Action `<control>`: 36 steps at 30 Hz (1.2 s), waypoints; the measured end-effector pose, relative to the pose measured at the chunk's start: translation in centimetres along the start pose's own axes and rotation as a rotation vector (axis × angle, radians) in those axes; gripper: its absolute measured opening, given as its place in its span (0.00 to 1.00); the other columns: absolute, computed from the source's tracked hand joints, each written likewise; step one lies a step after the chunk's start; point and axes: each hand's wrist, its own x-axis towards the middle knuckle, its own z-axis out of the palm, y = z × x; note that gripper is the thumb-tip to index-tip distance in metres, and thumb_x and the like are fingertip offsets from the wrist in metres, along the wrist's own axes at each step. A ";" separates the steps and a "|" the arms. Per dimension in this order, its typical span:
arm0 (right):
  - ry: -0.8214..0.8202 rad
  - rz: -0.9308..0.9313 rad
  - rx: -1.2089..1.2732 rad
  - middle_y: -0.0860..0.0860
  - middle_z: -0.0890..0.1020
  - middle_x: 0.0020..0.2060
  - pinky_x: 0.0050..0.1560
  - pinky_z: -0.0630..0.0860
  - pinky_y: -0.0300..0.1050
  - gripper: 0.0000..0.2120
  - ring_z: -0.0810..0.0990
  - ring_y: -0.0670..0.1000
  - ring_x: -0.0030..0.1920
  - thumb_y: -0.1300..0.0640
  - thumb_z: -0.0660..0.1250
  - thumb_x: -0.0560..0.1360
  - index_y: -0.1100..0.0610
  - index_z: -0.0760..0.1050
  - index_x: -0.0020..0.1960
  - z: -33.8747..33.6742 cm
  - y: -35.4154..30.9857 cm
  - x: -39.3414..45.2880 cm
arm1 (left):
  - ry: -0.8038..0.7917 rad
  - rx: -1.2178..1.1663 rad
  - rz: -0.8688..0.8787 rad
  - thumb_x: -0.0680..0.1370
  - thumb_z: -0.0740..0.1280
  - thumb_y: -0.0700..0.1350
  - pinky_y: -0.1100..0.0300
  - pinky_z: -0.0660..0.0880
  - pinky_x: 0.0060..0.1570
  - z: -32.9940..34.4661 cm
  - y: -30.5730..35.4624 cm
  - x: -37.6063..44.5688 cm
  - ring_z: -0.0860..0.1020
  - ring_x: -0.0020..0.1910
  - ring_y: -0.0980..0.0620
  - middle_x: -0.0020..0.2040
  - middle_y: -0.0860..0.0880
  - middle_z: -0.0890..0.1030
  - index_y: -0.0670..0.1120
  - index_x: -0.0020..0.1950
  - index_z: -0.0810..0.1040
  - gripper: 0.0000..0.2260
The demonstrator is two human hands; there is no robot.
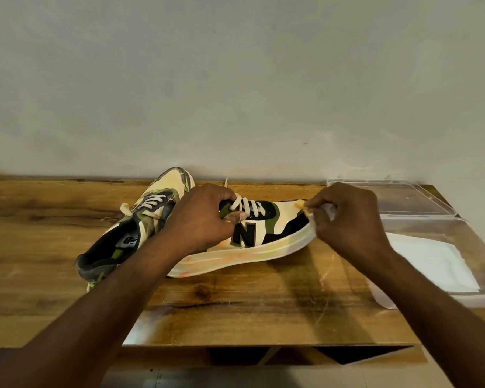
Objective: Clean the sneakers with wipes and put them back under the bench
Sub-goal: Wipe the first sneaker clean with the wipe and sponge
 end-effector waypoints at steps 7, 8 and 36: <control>0.003 -0.014 0.035 0.47 0.86 0.41 0.48 0.80 0.42 0.09 0.82 0.46 0.43 0.68 0.77 0.70 0.55 0.87 0.45 0.4 -0.9 -0.8 | 0.004 -0.001 -0.001 0.77 0.75 0.54 0.53 0.80 0.43 0.1 0.1 0.0 0.80 0.39 0.54 0.39 0.57 0.83 0.53 0.46 0.85 0.06; -0.035 -0.057 0.023 0.48 0.86 0.41 0.47 0.80 0.43 0.09 0.82 0.47 0.43 0.68 0.77 0.70 0.55 0.87 0.45 0.7 -1.5 -1.0 | 0.004 0.001 -0.001 0.77 0.75 0.54 0.53 0.80 0.44 0.1 0.1 0.0 0.80 0.40 0.54 0.39 0.57 0.83 0.53 0.47 0.85 0.06; -0.330 0.241 -0.068 0.45 0.85 0.37 0.41 0.78 0.43 0.06 0.82 0.46 0.42 0.61 0.80 0.68 0.52 0.86 0.36 -3.1 1.4 1.0 | -0.130 0.234 0.291 0.67 0.76 0.70 0.54 0.77 0.54 0.5 2.3 -3.7 0.81 0.56 0.57 0.58 0.60 0.85 0.60 0.68 0.76 0.32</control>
